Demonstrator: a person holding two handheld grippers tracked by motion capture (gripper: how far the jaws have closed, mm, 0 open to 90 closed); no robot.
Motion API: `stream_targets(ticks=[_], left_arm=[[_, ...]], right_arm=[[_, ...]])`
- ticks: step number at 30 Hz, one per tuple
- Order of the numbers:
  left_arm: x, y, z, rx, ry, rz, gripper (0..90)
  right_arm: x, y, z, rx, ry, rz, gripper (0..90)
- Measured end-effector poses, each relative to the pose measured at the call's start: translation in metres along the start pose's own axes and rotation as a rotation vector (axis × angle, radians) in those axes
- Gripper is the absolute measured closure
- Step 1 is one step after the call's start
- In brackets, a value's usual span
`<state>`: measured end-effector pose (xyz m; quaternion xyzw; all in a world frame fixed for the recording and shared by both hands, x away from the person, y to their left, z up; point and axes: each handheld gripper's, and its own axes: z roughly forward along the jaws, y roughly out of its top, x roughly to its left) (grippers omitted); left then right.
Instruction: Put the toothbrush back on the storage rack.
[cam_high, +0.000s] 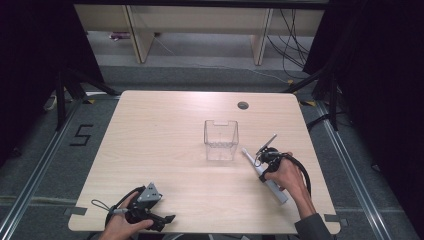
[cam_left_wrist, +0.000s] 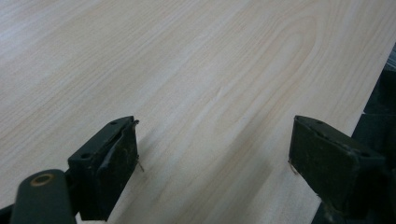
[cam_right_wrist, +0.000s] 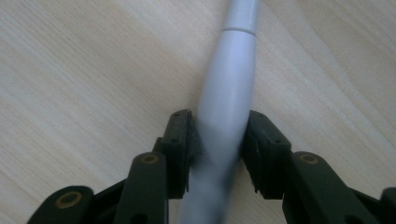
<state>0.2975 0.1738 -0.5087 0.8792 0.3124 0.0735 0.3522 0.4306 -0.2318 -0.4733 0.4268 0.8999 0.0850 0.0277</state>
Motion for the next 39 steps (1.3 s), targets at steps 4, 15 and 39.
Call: stream_targets(ticks=[4,15,39], left_arm=[[0.0,0.0,0.0,-0.001,-0.003,-0.002,14.9],[0.0,0.0,0.0,0.0,-0.002,0.0,14.9],[0.0,0.0,0.0,0.001,-0.002,0.0,14.9]], right_arm=[[-0.001,0.002,0.0,0.021,0.007,0.007,65.4],[0.0,0.011,0.0,0.105,0.002,0.013,66.1],[-0.007,0.011,-0.003,0.119,0.018,-0.046,66.5]])
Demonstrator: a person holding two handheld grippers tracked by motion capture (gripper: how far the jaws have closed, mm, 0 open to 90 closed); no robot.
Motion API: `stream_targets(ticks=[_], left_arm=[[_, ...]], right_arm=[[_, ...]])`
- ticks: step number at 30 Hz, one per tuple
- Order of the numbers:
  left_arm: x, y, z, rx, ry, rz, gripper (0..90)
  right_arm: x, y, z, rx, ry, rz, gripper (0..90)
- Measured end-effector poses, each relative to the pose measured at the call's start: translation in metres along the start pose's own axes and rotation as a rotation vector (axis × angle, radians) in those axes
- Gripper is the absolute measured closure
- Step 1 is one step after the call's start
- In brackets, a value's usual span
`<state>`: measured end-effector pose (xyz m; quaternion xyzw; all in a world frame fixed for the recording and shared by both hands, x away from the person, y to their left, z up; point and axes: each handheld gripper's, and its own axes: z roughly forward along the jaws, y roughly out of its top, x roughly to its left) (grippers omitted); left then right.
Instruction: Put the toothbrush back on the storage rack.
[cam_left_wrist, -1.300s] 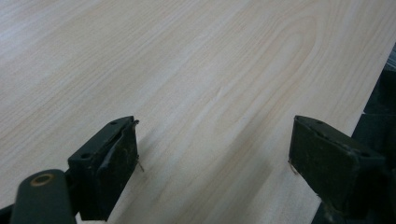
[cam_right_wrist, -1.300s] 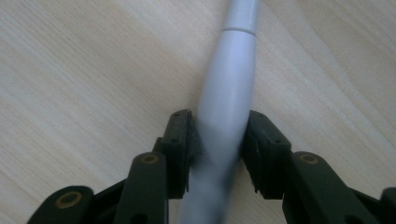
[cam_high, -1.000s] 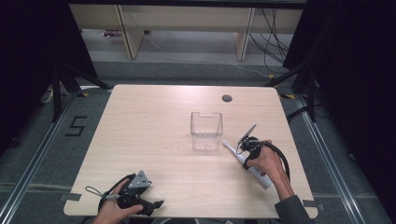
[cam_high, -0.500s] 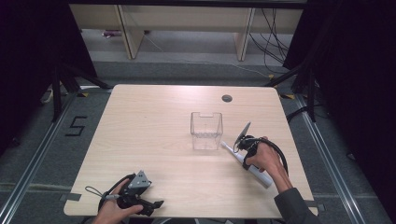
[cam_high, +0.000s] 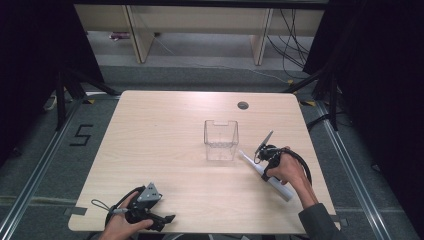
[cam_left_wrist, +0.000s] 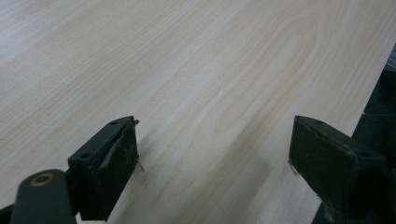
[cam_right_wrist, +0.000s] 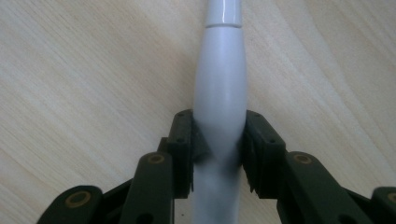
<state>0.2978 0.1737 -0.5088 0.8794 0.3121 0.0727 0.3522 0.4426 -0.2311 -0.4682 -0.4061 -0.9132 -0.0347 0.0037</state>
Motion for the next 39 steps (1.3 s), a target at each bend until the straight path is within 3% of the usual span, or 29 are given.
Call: stream_targets(ticks=[1,5,8,10,11,12,14,18,20,23,24,26,27,28,31,32,34,35,36,38,39], left_arm=[[0.0,0.0,0.0,0.0,-0.001,0.0,14.9],[0.0,0.0,0.0,0.001,0.001,0.0,14.9],[0.0,0.0,0.0,0.002,0.0,-0.001,14.9],[0.0,0.0,0.0,0.001,-0.001,-0.002,14.9],[0.0,0.0,0.0,0.001,0.001,-0.002,14.9],[0.0,0.0,0.0,-0.001,0.001,-0.002,14.9],[0.0,0.0,0.0,-0.001,0.002,-0.002,15.0],[0.0,0.0,0.0,-0.001,0.002,-0.002,14.9],[0.001,0.0,0.0,-0.002,0.004,-0.003,14.9],[0.001,0.0,0.0,-0.002,0.004,-0.003,14.9],[0.001,0.0,0.0,-0.002,0.004,-0.003,14.9],[0.001,0.0,0.0,-0.003,0.004,-0.003,14.9],[0.001,0.0,0.0,-0.001,0.003,-0.004,14.9],[0.001,0.0,0.0,-0.002,0.003,-0.004,14.9],[0.001,0.0,0.0,-0.002,0.003,-0.004,14.9],[0.001,0.0,0.0,0.0,0.002,-0.003,14.9],[0.0,0.0,0.0,-0.001,0.003,-0.002,14.9],[0.001,0.0,0.0,-0.002,0.004,-0.003,14.9],[0.001,0.0,0.0,-0.003,0.004,-0.003,14.9],[0.001,0.0,0.0,-0.004,0.005,-0.004,14.9],[0.001,0.0,0.0,-0.004,0.005,-0.004,14.9]], right_arm=[[0.002,-0.001,-0.002,-0.002,-0.003,0.027,66.6],[-0.002,-0.004,-0.006,-0.035,-0.003,0.011,66.6],[-0.003,-0.008,-0.012,-0.066,0.0,0.029,66.6],[-0.008,-0.013,-0.022,-0.134,0.002,-0.003,66.6],[-0.008,-0.013,-0.022,-0.134,0.002,-0.003,66.6],[-0.012,-0.018,-0.031,-0.177,0.011,0.016,66.6],[-0.013,-0.019,-0.034,-0.195,0.011,0.023,66.6],[-0.023,-0.028,-0.05,-0.326,0.021,0.047,66.5],[-0.023,-0.033,-0.056,-0.38,0.039,0.089,66.6],[-0.027,-0.035,-0.059,-0.444,0.032,0.092,66.6],[-0.029,-0.036,-0.06,-0.49,0.027,0.101,66.5],[-0.03,-0.037,-0.06,-0.508,0.032,0.103,66.6],[-0.031,-0.036,-0.058,-0.556,0.03,0.109,66.6],[-0.032,-0.037,-0.06,-0.549,0.019,0.117,66.6],[-0.032,-0.039,-0.061,-0.605,0.04,0.169,66.6],[-0.031,-0.038,-0.059,-0.659,0.047,0.191,66.6],[-0.03,-0.04,-0.063,-0.646,0.064,0.216,66.6],[-0.033,-0.039,-0.062,-0.696,0.032,0.173,66.6],[-0.031,-0.038,-0.062,-0.731,0.053,0.205,66.6],[-0.033,-0.039,-0.067,-0.727,0.098,0.195,66.6],[-0.034,-0.038,-0.067,-0.762,0.058,0.179,66.6]])
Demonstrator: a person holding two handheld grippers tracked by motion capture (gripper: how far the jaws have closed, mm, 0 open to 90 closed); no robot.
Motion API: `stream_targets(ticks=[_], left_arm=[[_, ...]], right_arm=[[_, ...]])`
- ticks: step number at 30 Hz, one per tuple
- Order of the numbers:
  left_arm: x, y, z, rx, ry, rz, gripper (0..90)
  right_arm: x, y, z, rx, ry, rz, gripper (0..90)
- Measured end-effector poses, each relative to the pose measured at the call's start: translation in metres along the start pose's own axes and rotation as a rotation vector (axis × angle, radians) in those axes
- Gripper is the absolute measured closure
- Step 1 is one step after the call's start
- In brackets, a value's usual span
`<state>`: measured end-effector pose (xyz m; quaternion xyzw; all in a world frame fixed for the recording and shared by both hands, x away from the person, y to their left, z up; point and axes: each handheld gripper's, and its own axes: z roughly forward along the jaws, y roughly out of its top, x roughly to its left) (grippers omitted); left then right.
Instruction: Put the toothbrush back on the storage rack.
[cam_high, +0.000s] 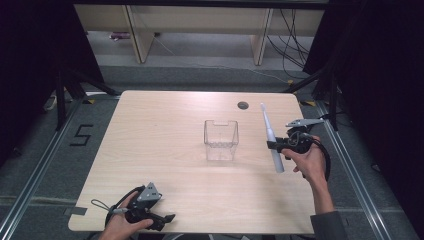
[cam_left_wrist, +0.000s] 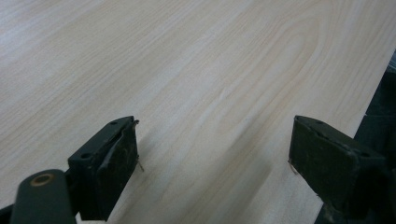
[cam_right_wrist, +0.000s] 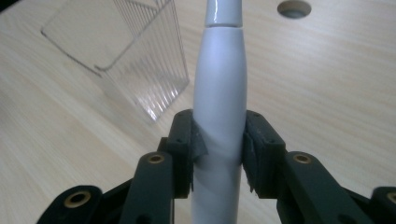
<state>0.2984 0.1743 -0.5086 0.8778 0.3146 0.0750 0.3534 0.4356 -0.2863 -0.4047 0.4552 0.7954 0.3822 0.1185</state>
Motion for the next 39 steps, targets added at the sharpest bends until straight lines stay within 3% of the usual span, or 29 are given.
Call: stream_targets(ticks=[1,7,8,9,10,12,13,17,20,21,22,25,38,39], left_arm=[[0.0,0.0,0.0,-0.002,-0.002,-0.002,14.9],[0.0,0.0,0.0,-0.006,-0.003,-0.01,14.9],[0.0,0.0,0.0,-0.006,-0.002,-0.011,14.9],[0.0,0.0,0.0,-0.006,-0.003,-0.011,14.9],[0.0,0.0,0.0,-0.006,-0.004,-0.01,14.9],[0.0,0.0,0.0,-0.006,-0.003,-0.01,14.9],[0.0,0.0,0.0,-0.006,-0.003,-0.01,14.9],[0.0,0.0,-0.001,-0.008,-0.003,-0.012,14.9],[0.0,0.0,0.0,-0.01,-0.002,-0.011,14.9],[0.0,0.0,-0.001,-0.011,-0.001,-0.012,14.9],[0.0,0.0,-0.001,-0.011,-0.001,-0.011,14.9],[0.0,0.0,-0.001,-0.012,-0.001,-0.011,14.9],[0.0,0.0,-0.001,-0.01,-0.001,-0.009,14.9],[0.0,0.0,-0.001,-0.011,-0.003,-0.01,14.9]], right_arm=[[0.001,0.001,0.001,-0.016,0.039,0.007,66.5],[0.006,0.006,0.001,-0.029,0.052,0.005,66.5],[0.004,0.008,0.002,-0.053,0.05,-0.029,66.6],[0.006,0.009,0.002,-0.059,0.06,-0.006,66.5],[0.005,0.01,0.002,-0.07,0.052,-0.037,66.6],[0.007,0.014,0.003,-0.079,0.056,-0.035,66.5],[0.01,0.014,0.003,-0.085,0.07,-0.011,66.6],[0.012,0.02,0.005,-0.097,0.059,-0.034,66.5],[0.015,0.023,0.01,-0.11,0.103,-0.022,66.6],[0.015,0.024,0.01,-0.106,0.1,-0.021,66.5],[0.015,0.026,0.012,-0.11,0.097,-0.049,66.6],[0.018,0.029,0.016,-0.123,0.122,-0.034,66.5],[0.024,0.045,0.021,-0.158,0.118,-0.042,66.5],[0.023,0.047,0.022,-0.174,0.105,-0.07,66.5]])
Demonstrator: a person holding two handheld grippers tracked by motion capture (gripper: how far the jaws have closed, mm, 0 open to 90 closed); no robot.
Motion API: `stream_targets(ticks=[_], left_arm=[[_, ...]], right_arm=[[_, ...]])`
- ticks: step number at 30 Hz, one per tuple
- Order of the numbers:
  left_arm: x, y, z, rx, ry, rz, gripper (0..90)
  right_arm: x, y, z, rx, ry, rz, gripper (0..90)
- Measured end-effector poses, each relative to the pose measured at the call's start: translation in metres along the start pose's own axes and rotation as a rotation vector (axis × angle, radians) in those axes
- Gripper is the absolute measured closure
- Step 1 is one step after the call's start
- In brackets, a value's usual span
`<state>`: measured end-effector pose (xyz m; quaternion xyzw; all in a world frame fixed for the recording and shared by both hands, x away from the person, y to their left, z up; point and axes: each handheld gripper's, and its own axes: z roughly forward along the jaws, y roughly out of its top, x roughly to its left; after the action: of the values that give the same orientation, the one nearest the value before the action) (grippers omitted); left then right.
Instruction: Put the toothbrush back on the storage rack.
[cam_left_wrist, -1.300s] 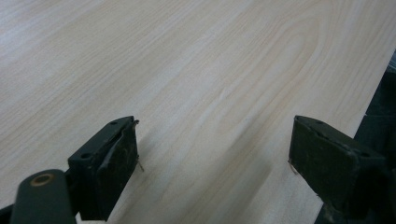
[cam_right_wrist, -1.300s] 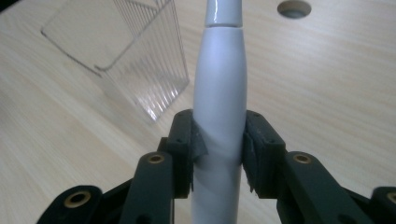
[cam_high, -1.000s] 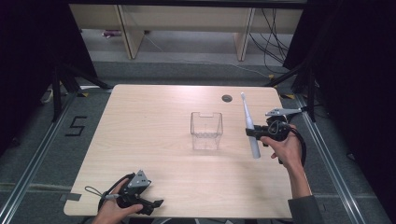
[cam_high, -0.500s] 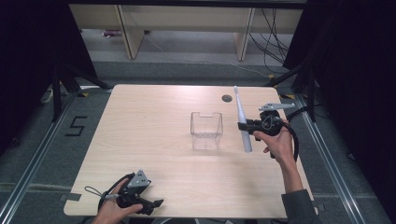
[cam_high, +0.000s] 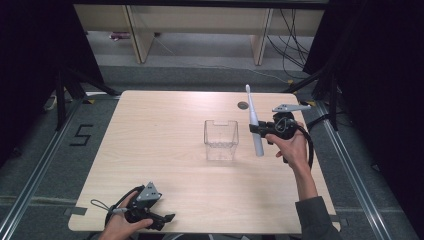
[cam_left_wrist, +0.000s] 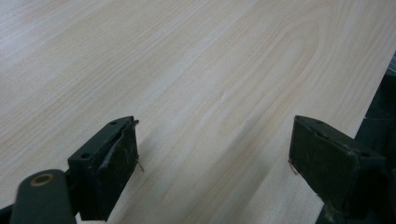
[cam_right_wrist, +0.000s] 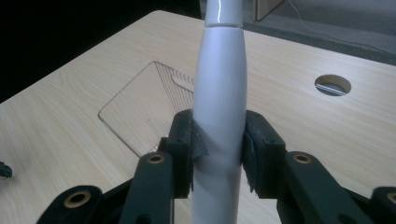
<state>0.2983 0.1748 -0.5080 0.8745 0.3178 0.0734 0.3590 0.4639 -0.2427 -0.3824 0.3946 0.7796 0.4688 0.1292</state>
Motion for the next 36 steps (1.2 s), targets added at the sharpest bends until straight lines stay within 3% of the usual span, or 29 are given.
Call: stream_targets(ticks=[1,3,4,5,9,10,11,12,15,17,18,19,20,21,24,29,36], left_arm=[[0.0,0.0,0.0,0.001,0.002,0.0,14.9],[0.0,0.0,0.0,0.005,0.004,0.005,14.9],[0.0,0.0,0.0,0.001,0.005,0.0,14.9],[0.0,0.0,0.0,0.002,0.005,0.002,14.9],[0.0,0.0,0.0,0.003,0.003,0.001,14.9],[0.0,0.0,0.0,0.003,0.003,0.0,14.9],[0.0,0.0,0.0,0.002,0.0,-0.001,14.9],[0.0,0.0,0.0,0.003,0.004,0.001,14.9],[0.0,0.0,0.0,0.001,0.001,0.0,14.9],[0.0,0.0,0.0,0.002,0.004,0.0,14.9],[0.0,0.0,0.0,0.003,0.004,0.003,14.9],[0.0,0.0,0.0,0.003,0.004,0.002,14.9],[0.0,0.0,0.0,0.003,0.005,0.003,14.9],[0.0,0.0,0.0,0.003,0.004,0.0,14.9],[0.0,0.0,0.0,0.003,0.004,0.003,14.9],[0.0,0.0,0.0,0.003,0.002,0.002,14.9],[-0.001,0.0,0.0,0.004,0.001,-0.002,14.9]], right_arm=[[0.002,0.002,0.0,0.005,0.022,0.025,66.6],[0.004,0.005,0.0,-0.001,0.009,0.017,66.5],[0.002,0.006,0.001,-0.006,0.014,-0.009,66.6],[0.005,0.008,0.0,-0.005,0.026,0.011,66.6],[0.006,0.013,0.001,-0.015,0.033,-0.005,66.6],[0.007,0.013,0.0,-0.018,0.024,0.01,66.6],[0.006,0.015,0.001,-0.025,0.023,-0.017,66.5],[0.008,0.016,-0.001,-0.011,0.019,0.003,66.6],[0.008,0.02,-0.001,-0.031,0.013,-0.029,66.5],[0.011,0.023,-0.002,-0.03,0.03,0.003,66.5],[0.01,0.024,-0.001,-0.044,0.045,-0.021,66.5],[0.011,0.025,-0.001,-0.048,0.041,-0.007,66.5],[0.011,0.026,0.0,-0.049,0.044,-0.025,66.6],[0.015,0.027,-0.001,-0.041,0.04,0.0,66.6],[0.016,0.032,0.002,-0.052,0.041,-0.031,66.6],[0.024,0.039,0.008,-0.057,0.067,-0.02,66.6],[0.032,0.05,0.021,-0.057,0.099,-0.049,66.6]])
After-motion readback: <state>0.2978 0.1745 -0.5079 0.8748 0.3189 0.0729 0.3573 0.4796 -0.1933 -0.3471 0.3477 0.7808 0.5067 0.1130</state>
